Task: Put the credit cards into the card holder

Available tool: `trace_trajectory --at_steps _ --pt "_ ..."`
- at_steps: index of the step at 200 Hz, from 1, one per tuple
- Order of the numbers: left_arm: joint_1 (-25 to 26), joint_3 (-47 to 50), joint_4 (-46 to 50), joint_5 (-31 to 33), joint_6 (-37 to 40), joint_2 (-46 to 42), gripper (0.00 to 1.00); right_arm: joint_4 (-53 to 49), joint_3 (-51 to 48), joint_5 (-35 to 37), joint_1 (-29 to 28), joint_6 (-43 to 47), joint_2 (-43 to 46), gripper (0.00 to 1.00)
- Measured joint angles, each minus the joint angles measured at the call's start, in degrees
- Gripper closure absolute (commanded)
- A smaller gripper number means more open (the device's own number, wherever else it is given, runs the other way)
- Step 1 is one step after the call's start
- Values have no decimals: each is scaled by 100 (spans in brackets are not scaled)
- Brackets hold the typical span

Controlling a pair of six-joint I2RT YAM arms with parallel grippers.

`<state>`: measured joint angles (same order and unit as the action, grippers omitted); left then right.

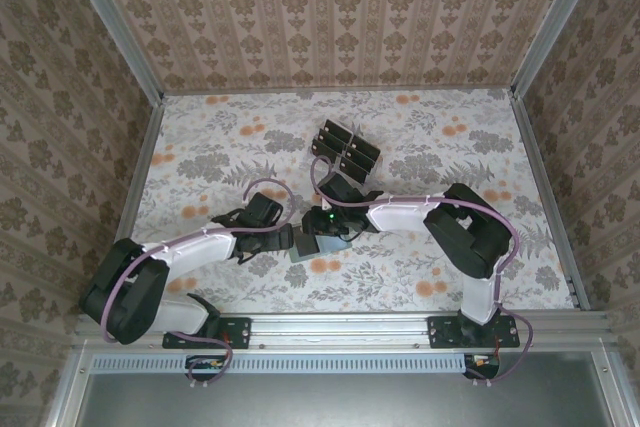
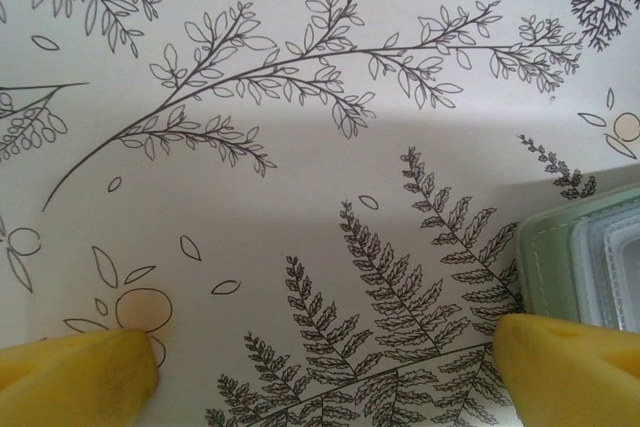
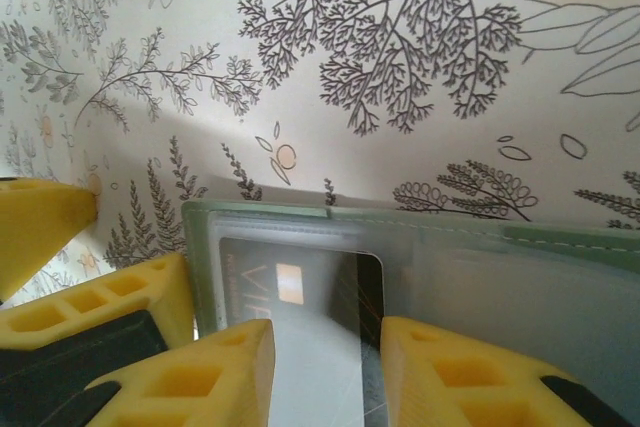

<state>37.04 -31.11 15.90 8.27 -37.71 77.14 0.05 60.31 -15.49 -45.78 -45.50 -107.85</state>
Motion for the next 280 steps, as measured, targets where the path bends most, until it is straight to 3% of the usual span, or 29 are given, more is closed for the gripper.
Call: trace_trajectory --at_steps 88,135,280 --pt "0 -4 7 2 0 0 0 157 42 -177 -44 -160 -85 67" --pt "-11 -15 72 -72 0 -168 0 81 42 -146 -46 -109 28 60" --pt "-542 103 -4 -164 160 -437 0 63 -345 -15 -129 -142 319 57"
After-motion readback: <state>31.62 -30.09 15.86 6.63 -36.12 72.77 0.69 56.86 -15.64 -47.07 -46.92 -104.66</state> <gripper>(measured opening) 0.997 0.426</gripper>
